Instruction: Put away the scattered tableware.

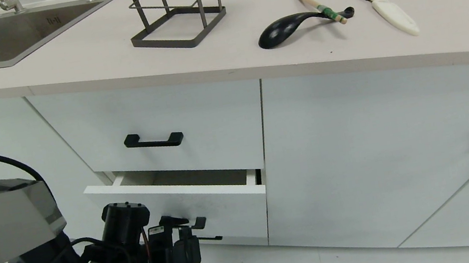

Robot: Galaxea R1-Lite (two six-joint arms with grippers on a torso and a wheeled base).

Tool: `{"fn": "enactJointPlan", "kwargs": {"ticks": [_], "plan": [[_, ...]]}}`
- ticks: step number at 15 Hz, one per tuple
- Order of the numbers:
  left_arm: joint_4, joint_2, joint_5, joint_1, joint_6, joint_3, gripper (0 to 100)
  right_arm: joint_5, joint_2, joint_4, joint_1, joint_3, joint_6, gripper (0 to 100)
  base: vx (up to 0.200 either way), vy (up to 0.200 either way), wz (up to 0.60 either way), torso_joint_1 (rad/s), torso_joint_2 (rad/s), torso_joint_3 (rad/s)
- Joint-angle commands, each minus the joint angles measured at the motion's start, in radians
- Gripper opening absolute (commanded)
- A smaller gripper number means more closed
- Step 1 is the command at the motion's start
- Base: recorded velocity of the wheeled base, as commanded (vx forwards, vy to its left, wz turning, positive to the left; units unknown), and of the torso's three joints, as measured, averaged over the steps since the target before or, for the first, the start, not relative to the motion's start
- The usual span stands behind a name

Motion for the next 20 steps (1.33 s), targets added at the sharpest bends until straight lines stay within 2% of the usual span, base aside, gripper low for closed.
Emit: {"fn": "enactJointPlan", "kwargs": {"ticks": [1, 4, 6, 9, 11, 13, 15, 18, 20], "plan": [[-0.009, -0.054, -0.003, -0.009, 0.003, 0.033, 100, 0.000, 0.002, 0.000, 0.000, 0.000, 0.000, 0, 0.000, 0.000, 0.00, 0.000, 0.00, 0.000], [-0.009, -0.137, -0.003, -0.020, 0.000, 0.095, 100, 0.000, 0.002, 0.000, 0.000, 0.000, 0.000, 0, 0.000, 0.000, 0.00, 0.000, 0.00, 0.000], [-0.008, -0.206, -0.003, -0.033, -0.017, 0.139, 100, 0.000, 0.002, 0.000, 0.000, 0.000, 0.000, 0, 0.000, 0.000, 0.00, 0.000, 0.00, 0.000], [-0.009, -0.384, -0.007, -0.076, -0.088, 0.231, 100, 0.000, 0.002, 0.000, 0.000, 0.000, 0.000, 0, 0.000, 0.000, 0.00, 0.000, 0.00, 0.000], [0.006, -0.506, -0.006, -0.106, -0.140, 0.254, 100, 0.000, 0.002, 0.000, 0.000, 0.000, 0.000, 0, 0.000, 0.000, 0.00, 0.000, 0.00, 0.000], [0.008, -0.580, -0.001, -0.103, -0.190, 0.231, 100, -0.001, 0.002, 0.000, 0.000, 0.000, 0.000, 0, 0.000, 0.000, 0.00, 0.000, 0.00, 0.000], [0.009, -0.578, -0.001, -0.096, -0.226, 0.160, 100, -0.001, 0.002, 0.000, 0.000, 0.000, 0.000, 0, 0.000, 0.000, 0.00, 0.000, 0.00, 0.000], [0.046, -0.509, 0.001, -0.096, -0.227, 0.056, 100, -0.001, 0.002, 0.000, 0.000, 0.000, 0.000, 0, 0.000, 0.000, 0.00, 0.000, 0.00, 0.000], [0.035, -0.440, 0.001, -0.093, -0.229, 0.032, 100, 0.000, 0.002, 0.000, 0.000, 0.000, 0.000, 0, 0.000, 0.000, 0.00, 0.000, 0.00, 0.000]]}}
